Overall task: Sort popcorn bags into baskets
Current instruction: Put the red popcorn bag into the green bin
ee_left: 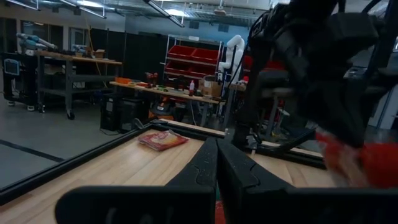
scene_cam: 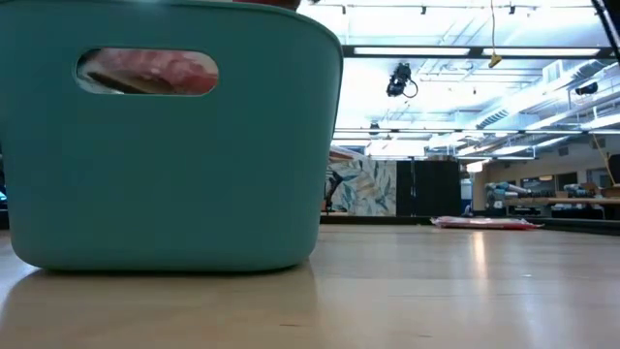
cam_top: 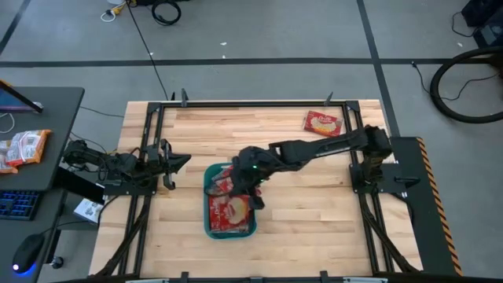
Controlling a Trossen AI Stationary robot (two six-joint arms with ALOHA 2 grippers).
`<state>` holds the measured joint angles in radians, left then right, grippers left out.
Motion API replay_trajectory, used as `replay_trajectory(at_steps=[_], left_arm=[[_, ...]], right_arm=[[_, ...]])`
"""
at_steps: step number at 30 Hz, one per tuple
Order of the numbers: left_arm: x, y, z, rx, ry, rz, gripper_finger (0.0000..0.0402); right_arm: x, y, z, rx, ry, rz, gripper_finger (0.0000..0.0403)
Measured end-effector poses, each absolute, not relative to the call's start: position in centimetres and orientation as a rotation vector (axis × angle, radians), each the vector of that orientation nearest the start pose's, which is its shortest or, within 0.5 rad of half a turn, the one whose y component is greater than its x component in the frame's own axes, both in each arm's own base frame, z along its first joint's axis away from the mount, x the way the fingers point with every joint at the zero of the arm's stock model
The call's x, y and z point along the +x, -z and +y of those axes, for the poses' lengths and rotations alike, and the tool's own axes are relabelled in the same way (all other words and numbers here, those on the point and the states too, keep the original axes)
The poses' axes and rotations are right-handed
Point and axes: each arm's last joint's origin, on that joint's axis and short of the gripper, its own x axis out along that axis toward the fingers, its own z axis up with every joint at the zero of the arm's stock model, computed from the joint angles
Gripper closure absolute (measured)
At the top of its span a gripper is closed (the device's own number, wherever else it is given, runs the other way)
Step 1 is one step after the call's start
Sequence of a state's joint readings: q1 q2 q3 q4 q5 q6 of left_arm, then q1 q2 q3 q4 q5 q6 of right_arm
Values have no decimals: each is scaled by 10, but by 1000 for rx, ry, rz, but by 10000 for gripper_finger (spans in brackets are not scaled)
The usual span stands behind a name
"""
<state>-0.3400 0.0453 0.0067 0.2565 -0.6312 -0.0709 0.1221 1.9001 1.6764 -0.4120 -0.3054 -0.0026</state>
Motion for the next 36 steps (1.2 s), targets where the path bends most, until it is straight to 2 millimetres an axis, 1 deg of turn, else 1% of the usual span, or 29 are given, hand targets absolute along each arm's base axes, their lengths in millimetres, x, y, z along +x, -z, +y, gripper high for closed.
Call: replay_trajectory(at_steps=[2,5,8,10,12,16,19,22,24,27,29,33,36], left_arm=[[93,-186,-15,-172,-284,-203,395],[93,-186,-15,-172,-283,-204,395],[93,-186,-15,-172,-284,-203,395],[93,-186,-15,-171,-284,-203,395],[93,-186,-15,-170,-284,-203,395],[93,-186,-15,-173,-283,-203,395],[93,-186,-15,-174,-284,-203,395],[93,-186,-15,-169,-284,-203,395],[93,-186,-15,-169,-284,-203,395],[93,-185,-15,-169,-284,-202,395],[93,-185,-15,-168,-284,-202,395],[93,-185,-15,-168,-284,-202,395],[93,-186,-15,-167,-284,-202,395]], right_arm=[[439,-288,56,65,-398,647,387],[447,-268,44,82,-368,707,363],[448,-260,29,92,-311,758,340],[442,-259,18,66,-234,820,329],[431,-263,5,-7,-131,895,323],[404,-280,-21,-114,106,1024,322],[391,-288,-35,-111,159,1073,322],[380,-302,-45,-93,173,1064,322],[373,-304,-52,-92,207,1075,322],[358,-296,-68,-86,281,1161,322],[346,-287,-80,-64,335,1232,322],[324,-254,-108,-13,453,1381,321],[307,-230,-129,17,525,1453,315]])
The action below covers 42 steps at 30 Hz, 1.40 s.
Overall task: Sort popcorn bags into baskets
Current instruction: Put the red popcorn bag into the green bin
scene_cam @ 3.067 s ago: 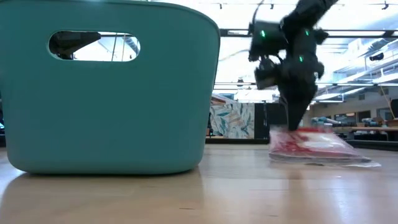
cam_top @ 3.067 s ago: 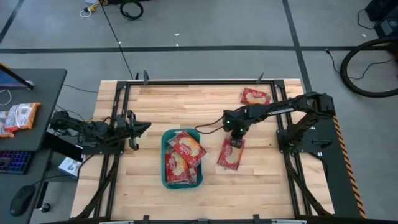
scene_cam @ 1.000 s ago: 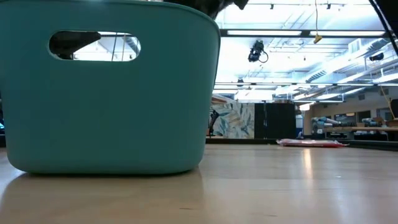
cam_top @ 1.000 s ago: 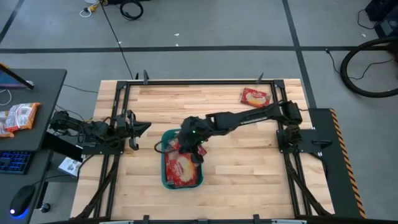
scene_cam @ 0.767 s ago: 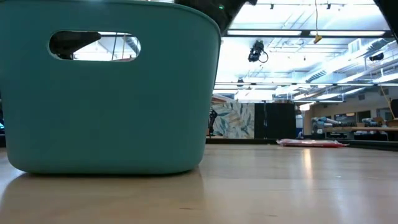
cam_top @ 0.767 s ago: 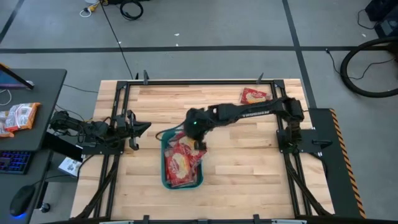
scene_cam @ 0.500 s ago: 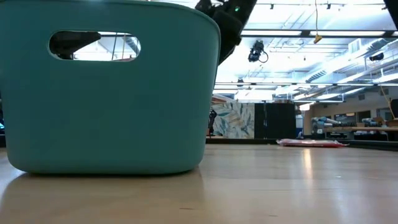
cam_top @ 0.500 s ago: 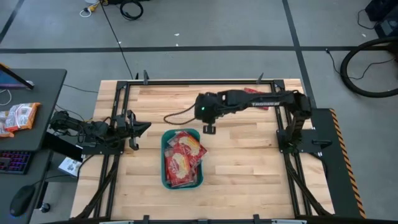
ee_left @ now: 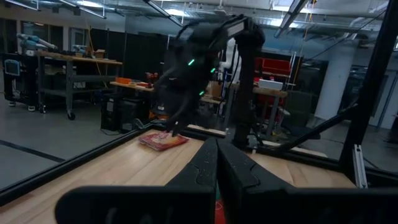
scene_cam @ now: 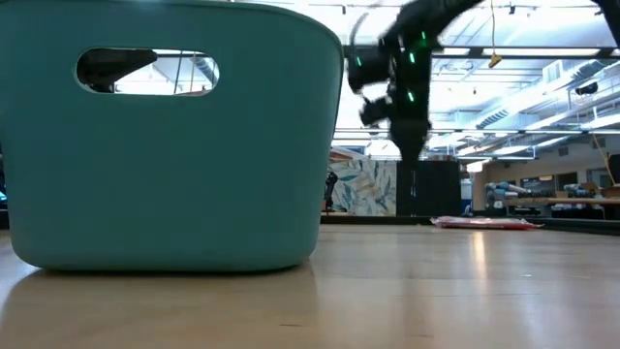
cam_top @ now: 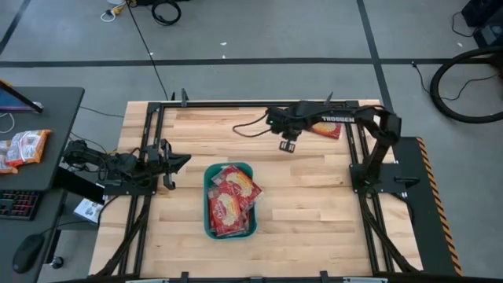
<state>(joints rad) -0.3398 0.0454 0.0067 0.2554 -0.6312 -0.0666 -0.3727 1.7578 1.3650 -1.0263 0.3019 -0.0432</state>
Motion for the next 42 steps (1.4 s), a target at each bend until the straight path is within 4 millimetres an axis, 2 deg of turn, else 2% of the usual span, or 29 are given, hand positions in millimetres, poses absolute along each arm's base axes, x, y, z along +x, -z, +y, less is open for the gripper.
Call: replay_trajectory(at_steps=[5,12,20,26,29,32,38,42], left_arm=[[93,-185,-15,-166,-284,-201,395],[93,-186,-15,-165,-285,-202,395],[93,-186,-15,-165,-285,-202,395],[93,-186,-15,-165,-285,-201,395],[93,-185,-15,-165,-285,-201,395],[93,-185,-15,-165,-285,-202,395],[93,-185,-15,-168,-285,-202,395],[93,-186,-15,-168,-285,-203,395]], right_arm=[[275,-202,-158,60,616,1582,290],[243,-181,-186,148,663,1642,226],[232,-158,-196,152,690,1591,154],[228,-143,-196,91,701,1570,136],[224,-141,-198,92,683,1562,149],[220,-138,-199,103,666,1553,184],[217,-134,-200,147,625,1546,296],[223,-134,-191,135,583,1552,379]])
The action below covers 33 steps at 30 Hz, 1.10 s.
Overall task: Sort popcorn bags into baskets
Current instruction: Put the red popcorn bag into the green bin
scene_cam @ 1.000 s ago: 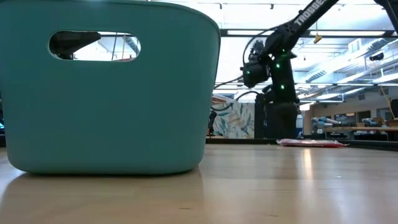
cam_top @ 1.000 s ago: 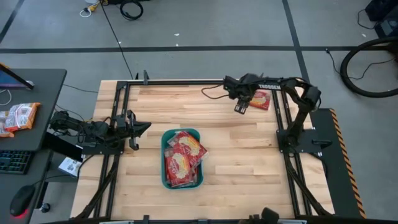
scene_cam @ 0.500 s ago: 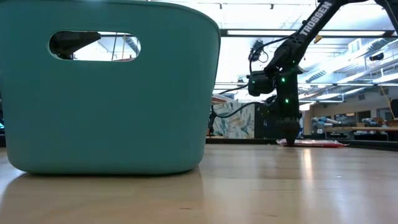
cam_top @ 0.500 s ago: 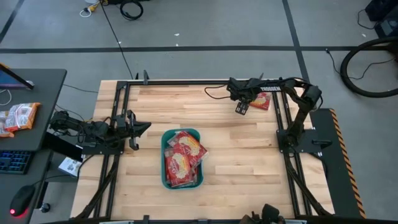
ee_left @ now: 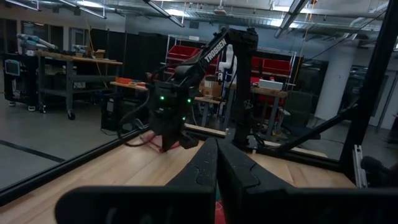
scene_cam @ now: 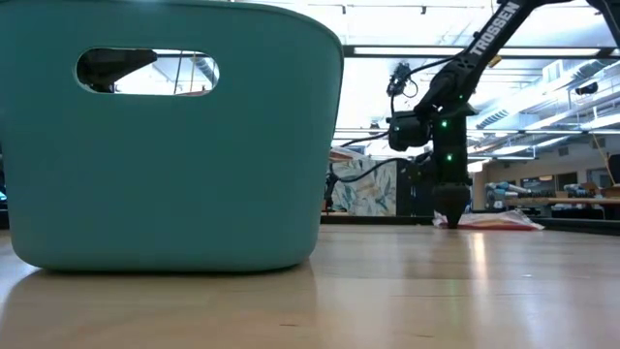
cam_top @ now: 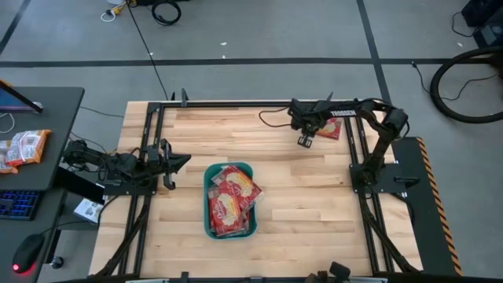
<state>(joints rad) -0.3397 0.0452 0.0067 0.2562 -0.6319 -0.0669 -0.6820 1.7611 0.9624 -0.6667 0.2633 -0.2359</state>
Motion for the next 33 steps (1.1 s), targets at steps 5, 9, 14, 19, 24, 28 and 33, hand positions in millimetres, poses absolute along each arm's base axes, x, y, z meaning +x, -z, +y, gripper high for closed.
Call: replay_trajectory(at_steps=[5,9,14,19,24,28,33], left_arm=[[93,-186,-15,-167,-285,-203,395],[93,-186,-15,-167,-285,-203,395],[93,-186,-15,-167,-285,-203,395],[93,-186,-15,-166,-285,-202,395],[93,-186,-15,-166,-285,-202,395],[93,-186,-15,-168,-285,-203,395],[93,-186,-15,-168,-285,-203,395]], right_arm=[[239,-142,-167,112,516,1632,394],[262,-159,-146,78,474,1621,398],[288,-178,-111,44,367,1590,399],[311,-195,-78,19,241,1507,400],[315,-199,-68,-53,349,1492,386],[315,-199,-81,26,456,1451,346],[315,-199,-97,94,567,1389,296]])
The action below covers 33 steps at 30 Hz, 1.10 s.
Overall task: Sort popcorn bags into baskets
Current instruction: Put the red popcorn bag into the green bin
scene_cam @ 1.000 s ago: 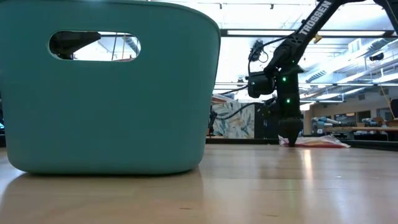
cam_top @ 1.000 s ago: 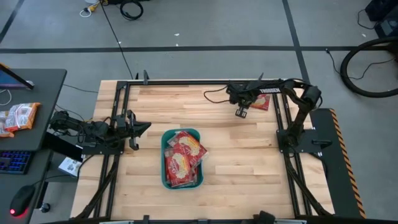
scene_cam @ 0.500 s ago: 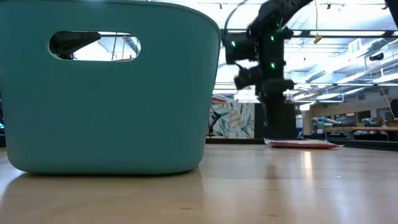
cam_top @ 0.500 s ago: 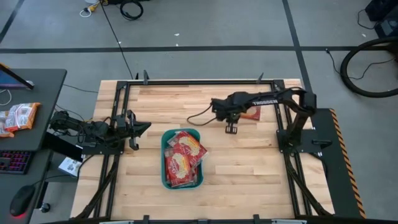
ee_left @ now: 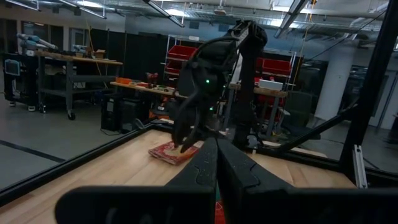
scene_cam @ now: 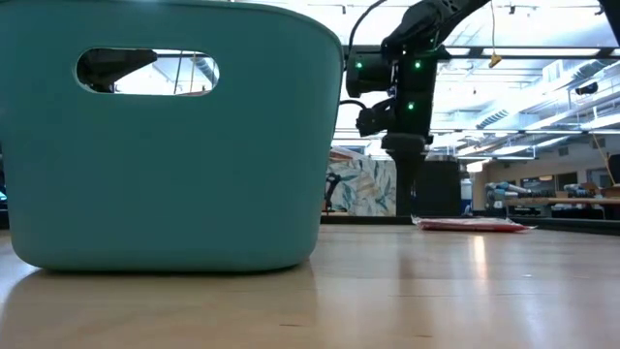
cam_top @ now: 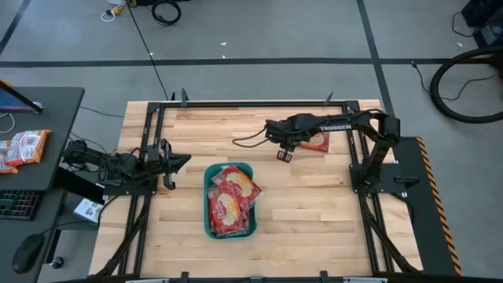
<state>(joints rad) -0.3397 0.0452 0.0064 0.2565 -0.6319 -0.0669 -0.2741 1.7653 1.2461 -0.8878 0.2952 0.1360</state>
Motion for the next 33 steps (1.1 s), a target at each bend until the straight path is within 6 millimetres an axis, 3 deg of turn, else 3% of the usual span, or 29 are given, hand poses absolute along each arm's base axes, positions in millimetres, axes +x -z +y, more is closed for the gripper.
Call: replay_trajectory(at_steps=[7,14,26,33], left_arm=[[93,-186,-15,-168,-285,-203,395],[93,-186,-15,-170,-285,-208,395],[93,-186,-15,-170,-277,-208,395],[93,-186,-15,-171,-277,-210,395]], right_arm=[[315,-179,-97,96,617,1352,241],[316,-170,-102,94,750,1357,213],[311,-138,-111,51,863,1514,208],[301,-136,-119,184,877,1578,226]])
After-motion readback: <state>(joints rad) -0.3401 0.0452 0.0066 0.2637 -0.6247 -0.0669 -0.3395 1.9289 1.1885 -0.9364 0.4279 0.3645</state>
